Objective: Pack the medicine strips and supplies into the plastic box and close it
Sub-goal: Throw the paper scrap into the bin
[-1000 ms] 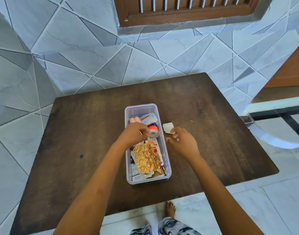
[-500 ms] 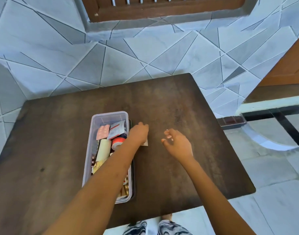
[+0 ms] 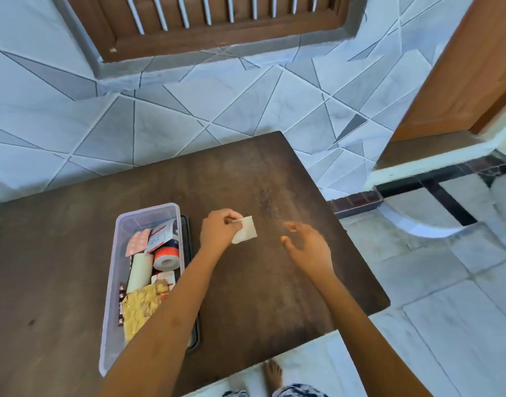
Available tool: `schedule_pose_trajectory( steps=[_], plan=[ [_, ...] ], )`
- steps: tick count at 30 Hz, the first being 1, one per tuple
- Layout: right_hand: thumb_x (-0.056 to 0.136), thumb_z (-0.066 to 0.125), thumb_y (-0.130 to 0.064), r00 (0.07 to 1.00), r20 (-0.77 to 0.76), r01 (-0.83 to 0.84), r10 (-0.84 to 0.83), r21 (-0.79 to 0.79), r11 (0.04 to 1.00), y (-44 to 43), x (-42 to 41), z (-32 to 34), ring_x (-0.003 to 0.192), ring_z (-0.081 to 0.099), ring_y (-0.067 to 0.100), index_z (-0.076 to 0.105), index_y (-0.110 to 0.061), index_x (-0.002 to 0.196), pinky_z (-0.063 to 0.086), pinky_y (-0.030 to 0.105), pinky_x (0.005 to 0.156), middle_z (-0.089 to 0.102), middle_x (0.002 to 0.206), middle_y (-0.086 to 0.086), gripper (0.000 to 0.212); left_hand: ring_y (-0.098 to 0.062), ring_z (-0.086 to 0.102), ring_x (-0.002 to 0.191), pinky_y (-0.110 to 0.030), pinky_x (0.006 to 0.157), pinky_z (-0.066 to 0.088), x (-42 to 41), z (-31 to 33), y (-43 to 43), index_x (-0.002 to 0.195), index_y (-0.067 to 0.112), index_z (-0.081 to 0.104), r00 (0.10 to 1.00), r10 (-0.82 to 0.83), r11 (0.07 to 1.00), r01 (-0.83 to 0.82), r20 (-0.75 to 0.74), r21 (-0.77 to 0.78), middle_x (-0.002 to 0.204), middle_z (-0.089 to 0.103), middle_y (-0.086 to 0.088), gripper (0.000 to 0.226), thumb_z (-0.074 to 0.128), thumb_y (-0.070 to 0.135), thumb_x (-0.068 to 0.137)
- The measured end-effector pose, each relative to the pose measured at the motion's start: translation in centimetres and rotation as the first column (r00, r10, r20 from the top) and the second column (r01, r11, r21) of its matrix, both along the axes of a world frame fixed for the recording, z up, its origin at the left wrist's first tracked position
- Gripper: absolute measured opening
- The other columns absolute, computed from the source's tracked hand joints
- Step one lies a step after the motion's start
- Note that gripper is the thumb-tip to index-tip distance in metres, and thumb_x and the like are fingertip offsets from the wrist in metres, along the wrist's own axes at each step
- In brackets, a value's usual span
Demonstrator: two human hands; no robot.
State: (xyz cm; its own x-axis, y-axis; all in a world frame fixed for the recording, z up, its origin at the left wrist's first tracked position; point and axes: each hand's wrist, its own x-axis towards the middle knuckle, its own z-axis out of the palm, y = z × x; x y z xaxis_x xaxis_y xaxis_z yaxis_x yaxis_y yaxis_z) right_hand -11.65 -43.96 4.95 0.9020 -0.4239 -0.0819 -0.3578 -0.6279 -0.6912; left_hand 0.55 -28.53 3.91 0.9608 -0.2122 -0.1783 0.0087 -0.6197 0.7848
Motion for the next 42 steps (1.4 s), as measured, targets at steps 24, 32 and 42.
schedule_pose_trajectory(
  steps=[24,32,42],
  plan=[
    [0.089,0.056,-0.025,0.981,-0.077,-0.176,0.180,0.060,0.983,-33.1,-10.6,-6.1,0.112,0.058,0.026,0.058,-0.014,0.119,0.045,0.037,0.096,0.062,0.124,0.009,0.033,-0.018,0.061,0.080,-0.033,0.075,0.057,-16.7,-3.1,-34.0,0.106,0.012,0.058,0.962,0.238,0.958,-0.255,-0.135,-0.130,0.089,0.062,-0.005,0.024,0.057,0.003,0.084],
    [0.088,0.054,-0.019,0.972,-0.208,-0.088,0.110,0.110,0.990,-36.5,-10.5,-16.2,0.110,0.058,0.024,0.058,-0.015,0.119,0.045,0.034,0.090,0.064,0.119,0.006,0.031,-0.020,0.063,0.087,-0.012,0.072,0.042,-19.3,-15.3,-38.1,0.101,0.005,0.068,0.888,0.363,0.930,-0.362,-0.281,0.058,0.102,0.070,-0.006,0.021,0.052,0.004,0.088],
    [0.090,0.052,-0.017,0.923,-0.224,-0.261,0.314,0.238,0.936,-35.8,-6.1,-41.7,0.109,0.058,0.025,0.054,-0.014,0.123,0.046,0.034,0.088,0.062,0.120,0.007,0.033,-0.041,0.059,0.107,-0.043,0.091,0.048,-15.3,-45.3,-35.5,0.107,-0.005,0.062,0.702,0.547,0.837,-0.447,-0.456,0.316,0.114,0.063,-0.027,0.027,0.050,0.006,0.086]
  ],
)
